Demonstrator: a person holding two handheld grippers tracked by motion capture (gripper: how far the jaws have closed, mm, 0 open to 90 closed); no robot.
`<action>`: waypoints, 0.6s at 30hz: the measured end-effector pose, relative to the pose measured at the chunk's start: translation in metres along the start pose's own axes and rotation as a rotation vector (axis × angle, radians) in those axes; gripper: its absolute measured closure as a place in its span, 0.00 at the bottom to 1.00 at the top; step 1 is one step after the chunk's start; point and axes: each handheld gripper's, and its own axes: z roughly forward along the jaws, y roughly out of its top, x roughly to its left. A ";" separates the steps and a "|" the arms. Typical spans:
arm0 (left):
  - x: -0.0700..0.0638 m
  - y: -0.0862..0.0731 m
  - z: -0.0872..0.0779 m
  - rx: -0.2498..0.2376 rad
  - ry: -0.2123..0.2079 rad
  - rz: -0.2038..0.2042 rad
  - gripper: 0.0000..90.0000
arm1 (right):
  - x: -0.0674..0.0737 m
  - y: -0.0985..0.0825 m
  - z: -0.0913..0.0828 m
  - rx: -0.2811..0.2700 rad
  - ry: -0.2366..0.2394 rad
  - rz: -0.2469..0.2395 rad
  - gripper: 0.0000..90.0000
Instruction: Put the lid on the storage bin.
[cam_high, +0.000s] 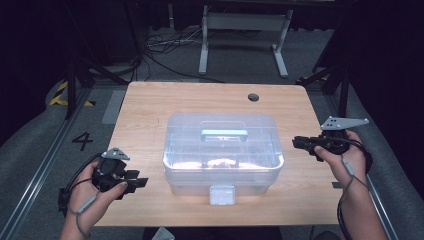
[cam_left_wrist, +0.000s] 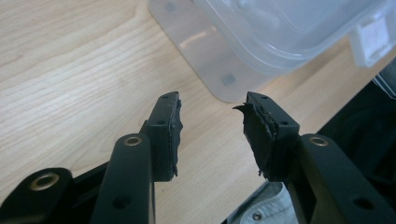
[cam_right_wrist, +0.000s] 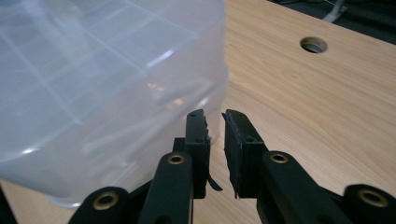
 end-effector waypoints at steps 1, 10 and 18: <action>0.001 0.000 0.000 -0.006 0.005 -0.004 0.62 | -0.002 -0.001 0.001 0.000 -0.008 0.004 0.86; 0.009 0.003 0.002 -0.093 0.060 -0.008 0.55 | -0.032 -0.021 0.014 0.027 -0.062 0.016 0.81; 0.024 0.002 0.010 -0.121 0.086 -0.029 0.51 | -0.052 -0.039 0.033 0.049 -0.078 0.006 0.77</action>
